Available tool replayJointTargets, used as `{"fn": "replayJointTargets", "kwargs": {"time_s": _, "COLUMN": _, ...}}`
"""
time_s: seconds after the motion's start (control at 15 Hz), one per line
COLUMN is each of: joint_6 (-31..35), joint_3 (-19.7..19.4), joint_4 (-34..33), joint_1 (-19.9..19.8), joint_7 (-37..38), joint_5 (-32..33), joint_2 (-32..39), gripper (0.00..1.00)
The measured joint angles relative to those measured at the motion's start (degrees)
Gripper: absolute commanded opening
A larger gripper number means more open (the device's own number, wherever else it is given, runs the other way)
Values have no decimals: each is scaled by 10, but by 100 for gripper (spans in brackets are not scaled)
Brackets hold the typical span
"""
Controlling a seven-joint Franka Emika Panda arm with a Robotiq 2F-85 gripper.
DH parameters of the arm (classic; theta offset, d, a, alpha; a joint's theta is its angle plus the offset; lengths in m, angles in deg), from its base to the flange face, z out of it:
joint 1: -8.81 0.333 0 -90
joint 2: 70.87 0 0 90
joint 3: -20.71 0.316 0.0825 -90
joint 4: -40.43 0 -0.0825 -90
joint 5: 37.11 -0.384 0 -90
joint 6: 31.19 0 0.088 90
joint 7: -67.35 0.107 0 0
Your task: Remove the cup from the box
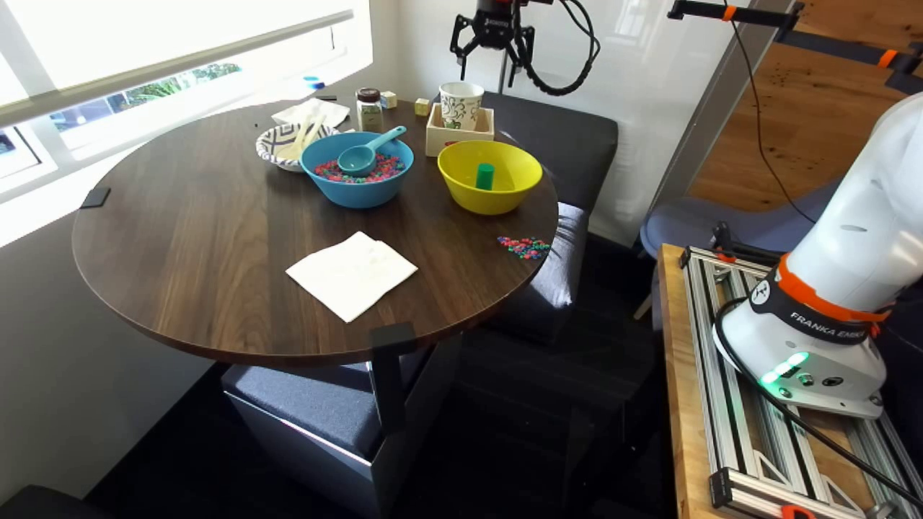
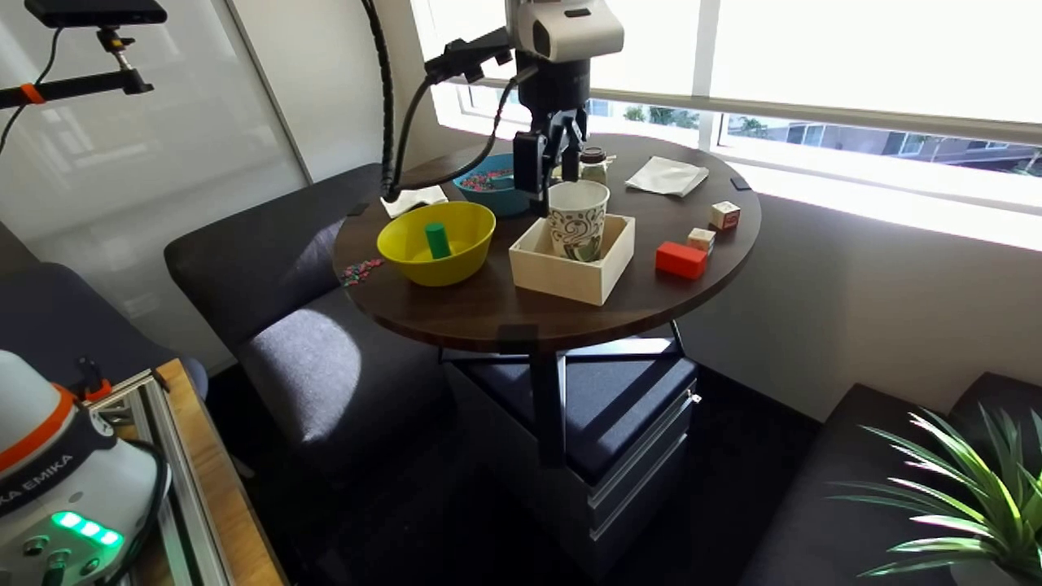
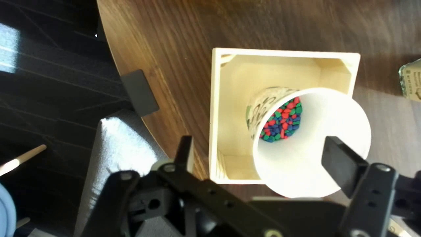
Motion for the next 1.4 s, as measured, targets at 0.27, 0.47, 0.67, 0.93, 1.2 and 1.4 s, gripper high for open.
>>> {"fn": "replayJointTargets", "kwargs": {"time_s": 0.27, "joint_6": 0, "joint_3": 2, "joint_4": -22, "joint_1": 4, "joint_7": 16, "joint_5": -4, "joint_2": 36, "gripper": 56}}
{"fn": "replayJointTargets", "kwargs": {"time_s": 0.47, "joint_6": 0, "joint_3": 0, "joint_4": -26, "joint_1": 4, "joint_7": 31, "joint_5": -4, "joint_2": 51, "gripper": 33}}
{"fn": "replayJointTargets", "kwargs": {"time_s": 0.67, "joint_6": 0, "joint_3": 0, "joint_4": -29, "joint_1": 4, "joint_7": 37, "joint_5": -4, "joint_2": 60, "gripper": 10}}
{"fn": "replayJointTargets", "kwargs": {"time_s": 0.93, "joint_6": 0, "joint_3": 0, "joint_4": -34, "joint_1": 4, "joint_7": 43, "joint_5": -3, "joint_2": 61, "gripper": 0}}
{"fn": "replayJointTargets", "kwargs": {"time_s": 1.2, "joint_6": 0, "joint_3": 0, "joint_4": -38, "joint_1": 6, "joint_7": 43, "joint_5": -1, "joint_2": 52, "gripper": 1}}
{"fn": "replayJointTargets", "kwargs": {"time_s": 1.4, "joint_6": 0, "joint_3": -1, "joint_4": -39, "joint_1": 8, "joint_7": 35, "joint_5": 7, "joint_2": 27, "gripper": 1}}
